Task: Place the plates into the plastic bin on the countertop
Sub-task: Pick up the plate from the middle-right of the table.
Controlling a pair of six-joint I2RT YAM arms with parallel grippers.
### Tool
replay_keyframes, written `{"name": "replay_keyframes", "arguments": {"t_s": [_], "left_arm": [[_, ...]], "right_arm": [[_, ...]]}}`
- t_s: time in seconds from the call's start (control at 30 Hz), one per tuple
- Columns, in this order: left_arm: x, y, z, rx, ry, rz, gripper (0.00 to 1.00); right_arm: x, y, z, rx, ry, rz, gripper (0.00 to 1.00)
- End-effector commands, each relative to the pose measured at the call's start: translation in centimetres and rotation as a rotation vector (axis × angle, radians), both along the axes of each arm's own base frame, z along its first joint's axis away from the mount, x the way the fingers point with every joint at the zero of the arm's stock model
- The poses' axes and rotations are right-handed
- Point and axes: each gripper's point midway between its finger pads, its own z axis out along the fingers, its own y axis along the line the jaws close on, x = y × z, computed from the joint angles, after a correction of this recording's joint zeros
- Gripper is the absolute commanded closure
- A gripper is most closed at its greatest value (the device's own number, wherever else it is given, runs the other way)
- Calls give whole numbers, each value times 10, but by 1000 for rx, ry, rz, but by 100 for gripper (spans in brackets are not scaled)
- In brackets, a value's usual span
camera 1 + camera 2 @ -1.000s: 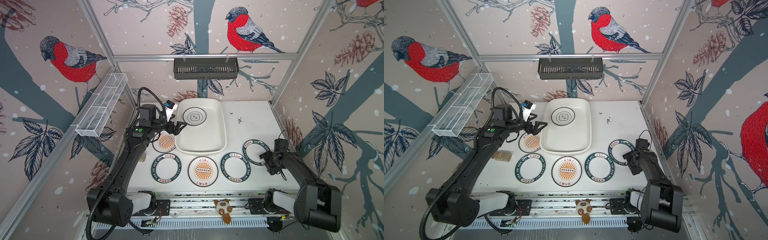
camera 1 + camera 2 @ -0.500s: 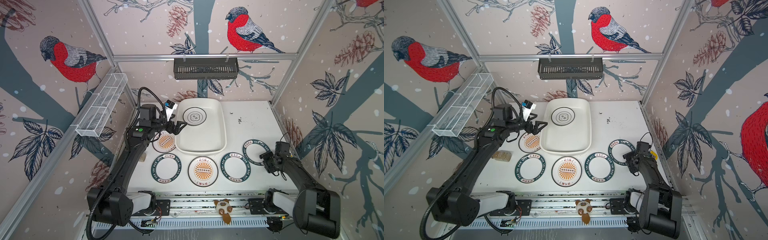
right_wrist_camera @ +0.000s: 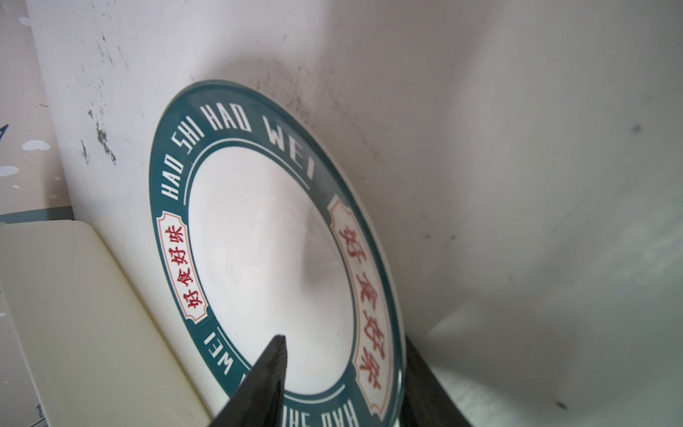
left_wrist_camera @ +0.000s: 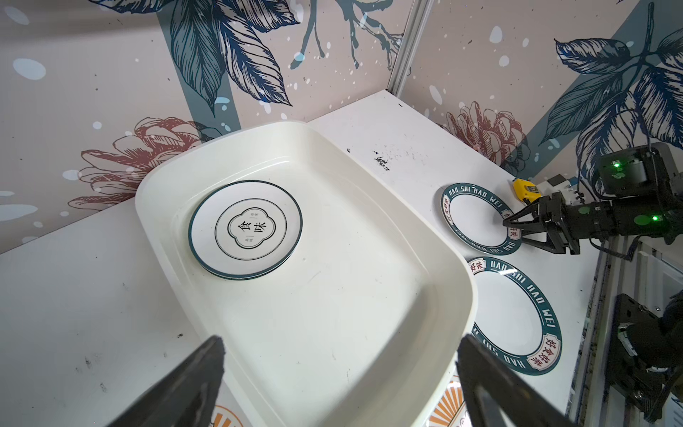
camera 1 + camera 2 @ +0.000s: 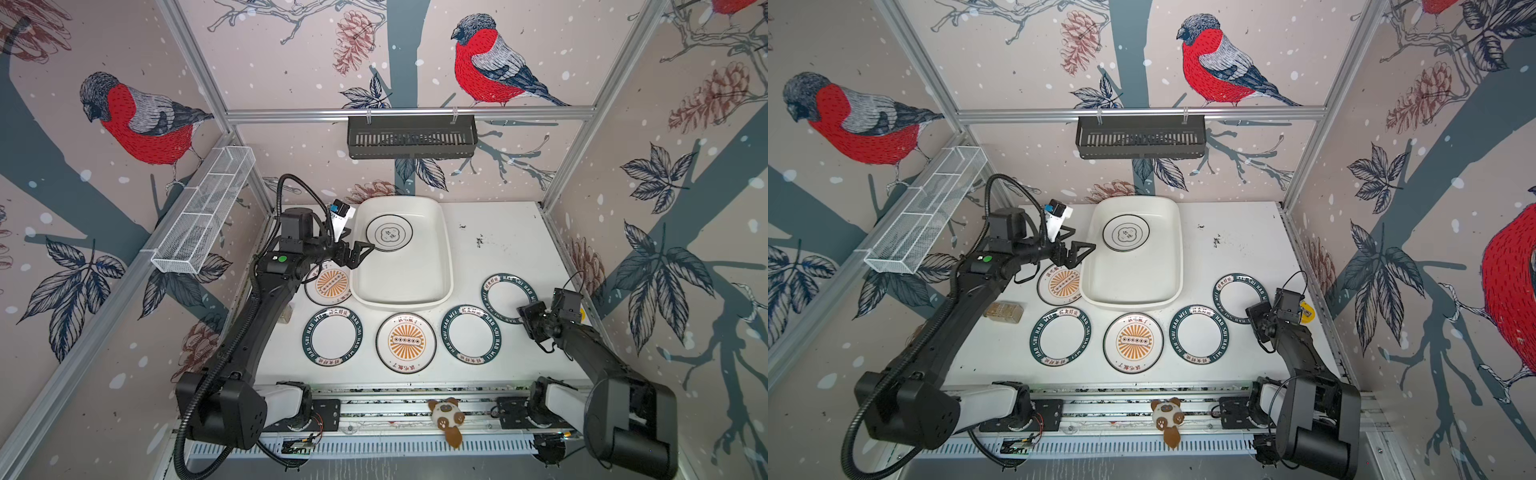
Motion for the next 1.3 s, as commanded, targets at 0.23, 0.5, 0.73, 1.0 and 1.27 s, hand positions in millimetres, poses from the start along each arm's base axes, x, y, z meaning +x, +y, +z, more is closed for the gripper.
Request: {"name": "replay_keyframes", "arguments": {"t_s": [0.23,0.5,0.73,1.0,1.27], "left_arm": [[2,-3,8,-20,-28,-15,3],[1,-4,9,-24,-27,-14,3],[1,-4,9,-28,-26,-15,3],[2,-4,10,-31,-28,-13,3],[2,-4,11,-34,-29,-9,3]], "right_arm": [[-24,7,-23,48,87,-15,63],[-28,9,-31,69,80,-24,72],[-27,9,-32,72,72,-20,78],[-24,12,-31,99,34,-20,85],[-21,12,-28,112,12,-20,93]]}}
